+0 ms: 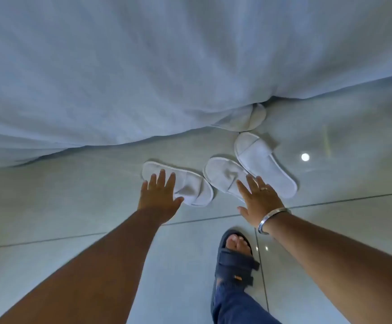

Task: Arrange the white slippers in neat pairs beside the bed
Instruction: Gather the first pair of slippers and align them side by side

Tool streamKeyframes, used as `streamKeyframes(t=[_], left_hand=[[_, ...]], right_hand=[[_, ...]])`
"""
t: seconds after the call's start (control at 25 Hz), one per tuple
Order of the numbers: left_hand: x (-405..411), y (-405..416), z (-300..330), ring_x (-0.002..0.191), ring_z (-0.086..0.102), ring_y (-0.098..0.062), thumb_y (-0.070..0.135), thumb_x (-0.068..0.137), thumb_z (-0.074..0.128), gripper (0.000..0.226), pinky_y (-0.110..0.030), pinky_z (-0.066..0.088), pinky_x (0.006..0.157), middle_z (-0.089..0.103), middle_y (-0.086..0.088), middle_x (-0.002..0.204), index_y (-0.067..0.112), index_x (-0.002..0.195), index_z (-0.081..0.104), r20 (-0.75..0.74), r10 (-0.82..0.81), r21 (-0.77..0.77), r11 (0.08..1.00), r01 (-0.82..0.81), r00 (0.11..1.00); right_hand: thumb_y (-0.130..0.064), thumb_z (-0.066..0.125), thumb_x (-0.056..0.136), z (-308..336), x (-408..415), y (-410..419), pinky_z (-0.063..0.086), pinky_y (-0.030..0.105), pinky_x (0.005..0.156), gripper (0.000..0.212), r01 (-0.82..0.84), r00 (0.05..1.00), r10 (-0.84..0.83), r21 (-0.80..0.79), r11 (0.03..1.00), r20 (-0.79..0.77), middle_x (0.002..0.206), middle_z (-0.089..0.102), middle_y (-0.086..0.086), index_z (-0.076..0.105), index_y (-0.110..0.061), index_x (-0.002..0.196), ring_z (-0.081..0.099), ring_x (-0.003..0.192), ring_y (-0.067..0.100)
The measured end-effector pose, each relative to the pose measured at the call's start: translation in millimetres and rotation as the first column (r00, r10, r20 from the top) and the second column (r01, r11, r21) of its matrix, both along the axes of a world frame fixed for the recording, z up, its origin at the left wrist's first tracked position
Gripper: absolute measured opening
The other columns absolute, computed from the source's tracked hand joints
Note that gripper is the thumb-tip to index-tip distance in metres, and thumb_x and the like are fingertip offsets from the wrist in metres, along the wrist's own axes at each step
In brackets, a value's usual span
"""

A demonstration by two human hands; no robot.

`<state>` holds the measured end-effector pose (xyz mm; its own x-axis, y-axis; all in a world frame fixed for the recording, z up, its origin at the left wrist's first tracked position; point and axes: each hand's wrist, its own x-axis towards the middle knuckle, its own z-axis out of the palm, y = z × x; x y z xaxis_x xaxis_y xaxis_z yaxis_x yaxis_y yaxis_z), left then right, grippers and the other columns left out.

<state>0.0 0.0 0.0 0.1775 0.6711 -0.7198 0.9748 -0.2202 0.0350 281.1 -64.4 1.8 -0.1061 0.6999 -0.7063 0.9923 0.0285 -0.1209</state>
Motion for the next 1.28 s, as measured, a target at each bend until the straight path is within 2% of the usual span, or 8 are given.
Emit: streamKeyframes(t=[0.2,0.32,0.48,0.6,0.76,0.92,1.16,1.28], left_hand=[[6.6,14.5,-117.9,0.151,-0.008,-0.044,0.087,0.075,0.040,0.124,-0.051,0.008,0.123,-0.021,-0.021,0.163,0.011,0.155,-0.018,-0.105,0.405,-0.007,0.913,-0.408,0.908],[-1.8,-5.3,-146.8,0.149,-0.017,-0.046,0.096,0.060,0.040,0.141,-0.053,0.004,0.122,-0.024,-0.026,0.161,0.008,0.152,-0.023,-0.017,0.448,0.129,0.888,-0.442,0.894],[-11.7,-0.6,-158.6,0.148,-0.018,-0.048,0.100,0.054,0.026,0.144,-0.055,-0.003,0.121,-0.024,-0.031,0.159,0.006,0.150,-0.027,-0.033,0.359,0.174,0.921,-0.349,0.933],[-28.4,10.7,-156.1,0.146,-0.025,-0.048,0.101,0.055,0.024,0.144,-0.056,-0.009,0.120,-0.031,-0.032,0.156,0.006,0.148,-0.032,-0.070,0.142,0.146,0.981,-0.131,0.987],[-88.8,21.9,-151.5,0.147,-0.029,-0.040,0.099,0.058,0.031,0.140,-0.053,-0.012,0.121,-0.036,-0.024,0.156,0.013,0.150,-0.030,-0.014,-0.214,0.145,0.966,0.214,0.977],[-133.4,24.1,-147.2,0.148,-0.028,-0.036,0.097,0.060,0.033,0.136,-0.052,-0.011,0.122,-0.033,-0.018,0.160,0.017,0.152,-0.026,0.008,-0.412,0.200,0.894,0.402,0.911],[-139.5,17.8,-141.8,0.149,-0.028,-0.034,0.094,0.063,0.035,0.132,-0.055,-0.007,0.122,-0.032,-0.015,0.161,0.018,0.153,-0.025,0.039,-0.435,0.206,0.884,0.419,0.900],[-143.2,13.3,-138.2,0.150,-0.025,-0.033,0.091,0.067,0.039,0.128,-0.050,-0.006,0.124,-0.030,-0.014,0.162,0.019,0.154,-0.022,0.129,-0.406,0.236,0.899,0.369,0.905]], right_hand=[[-0.045,0.057,0.083,-108.1,0.9,36.8,0.033,0.047,0.111,0.082,-0.207,0.977,0.213,0.146,0.967,-0.023,0.160,0.009,0.016,0.015,-0.024,0.149,0.019,0.144,0.038],[-0.044,0.061,0.079,-129.1,-5.5,35.7,0.033,0.047,0.111,0.084,-0.203,0.979,0.203,0.168,0.965,0.016,0.161,0.007,0.014,0.018,-0.026,0.149,0.021,0.143,0.040],[-0.057,0.058,0.078,-134.0,-31.7,38.9,0.025,0.049,0.115,0.092,-0.154,0.983,0.136,0.140,0.978,0.126,0.159,0.005,0.020,0.011,-0.025,0.150,0.023,0.139,0.045],[-0.056,0.048,0.085,-127.5,-51.1,41.4,0.023,0.049,0.116,0.085,-0.051,0.982,0.038,0.067,0.996,0.183,0.158,0.001,0.023,0.003,-0.026,0.151,0.023,0.137,0.046],[-0.049,0.047,0.088,-122.5,-78.0,44.3,0.038,0.048,0.106,0.077,0.154,0.976,-0.153,0.011,0.988,0.156,0.150,0.010,0.025,0.005,-0.029,0.150,0.033,0.126,0.046],[-0.044,0.059,0.083,-120.7,-107.9,24.0,0.045,0.046,0.096,0.080,0.177,0.982,-0.178,0.025,0.984,0.066,0.139,0.021,0.026,0.014,-0.029,0.148,0.043,0.115,0.048],[-0.034,0.068,0.072,-119.1,-117.9,23.0,0.054,0.045,0.075,0.067,0.181,0.981,-0.194,0.278,0.943,0.021,0.118,0.044,0.021,0.042,-0.026,0.133,0.054,0.095,0.041],[-0.040,0.079,0.061,-118.0,-106.6,38.6,0.052,0.045,0.077,0.076,0.136,0.988,-0.153,0.380,0.915,0.014,0.119,0.048,0.017,0.048,-0.022,0.128,0.053,0.101,0.039]])
